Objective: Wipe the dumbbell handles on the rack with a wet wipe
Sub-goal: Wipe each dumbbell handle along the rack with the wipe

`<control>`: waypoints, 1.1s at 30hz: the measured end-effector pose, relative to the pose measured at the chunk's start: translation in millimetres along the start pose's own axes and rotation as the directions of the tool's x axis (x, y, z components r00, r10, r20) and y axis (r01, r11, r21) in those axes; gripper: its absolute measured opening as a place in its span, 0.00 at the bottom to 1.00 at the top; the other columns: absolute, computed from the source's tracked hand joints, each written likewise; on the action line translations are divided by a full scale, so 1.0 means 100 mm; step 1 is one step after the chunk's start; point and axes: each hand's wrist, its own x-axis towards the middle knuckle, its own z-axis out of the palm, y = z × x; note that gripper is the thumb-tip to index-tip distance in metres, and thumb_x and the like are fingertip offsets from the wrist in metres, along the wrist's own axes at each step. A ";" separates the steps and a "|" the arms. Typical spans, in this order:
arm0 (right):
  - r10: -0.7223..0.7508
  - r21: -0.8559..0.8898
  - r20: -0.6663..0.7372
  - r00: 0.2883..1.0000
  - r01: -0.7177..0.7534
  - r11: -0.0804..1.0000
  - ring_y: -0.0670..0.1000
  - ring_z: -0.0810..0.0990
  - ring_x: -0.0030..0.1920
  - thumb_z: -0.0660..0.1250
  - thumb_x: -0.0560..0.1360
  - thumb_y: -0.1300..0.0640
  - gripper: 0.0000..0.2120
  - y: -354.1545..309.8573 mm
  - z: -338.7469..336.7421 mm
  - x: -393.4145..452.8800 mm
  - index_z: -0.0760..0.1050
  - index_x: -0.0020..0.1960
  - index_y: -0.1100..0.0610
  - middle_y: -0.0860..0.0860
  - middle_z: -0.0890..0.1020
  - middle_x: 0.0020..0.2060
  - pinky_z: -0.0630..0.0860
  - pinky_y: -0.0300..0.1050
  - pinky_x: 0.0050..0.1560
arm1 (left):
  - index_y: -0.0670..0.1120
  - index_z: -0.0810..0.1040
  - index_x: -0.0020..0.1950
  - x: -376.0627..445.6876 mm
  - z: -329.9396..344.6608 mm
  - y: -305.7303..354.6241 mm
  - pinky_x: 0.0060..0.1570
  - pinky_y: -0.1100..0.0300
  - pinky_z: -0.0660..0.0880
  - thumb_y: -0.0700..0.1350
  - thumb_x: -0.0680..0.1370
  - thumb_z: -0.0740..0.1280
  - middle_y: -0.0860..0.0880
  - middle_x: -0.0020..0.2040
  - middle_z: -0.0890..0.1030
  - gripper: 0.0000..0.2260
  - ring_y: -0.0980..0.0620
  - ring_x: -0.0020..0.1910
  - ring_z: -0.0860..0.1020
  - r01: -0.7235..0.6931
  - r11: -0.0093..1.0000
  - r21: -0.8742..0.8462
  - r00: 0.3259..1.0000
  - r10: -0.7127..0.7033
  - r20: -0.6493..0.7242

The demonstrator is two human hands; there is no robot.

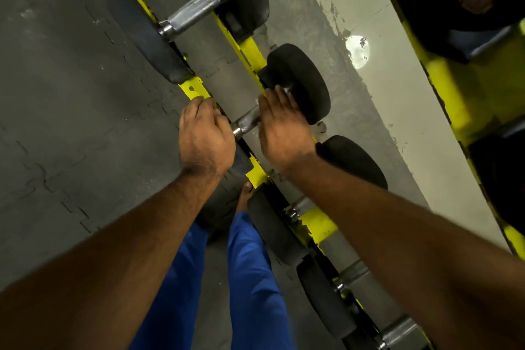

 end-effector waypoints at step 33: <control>-0.269 0.117 -0.238 0.933 0.303 0.946 0.58 0.64 0.76 0.61 0.79 0.58 0.26 0.21 0.28 -0.16 0.66 0.76 0.61 0.57 0.69 0.74 0.57 0.57 0.77 | 0.36 0.77 0.61 0.01 0.03 -0.04 0.61 0.44 0.72 0.45 0.79 0.53 0.38 0.59 0.78 0.20 0.39 0.60 0.75 -0.034 0.999 -0.002 0.999 0.034 0.013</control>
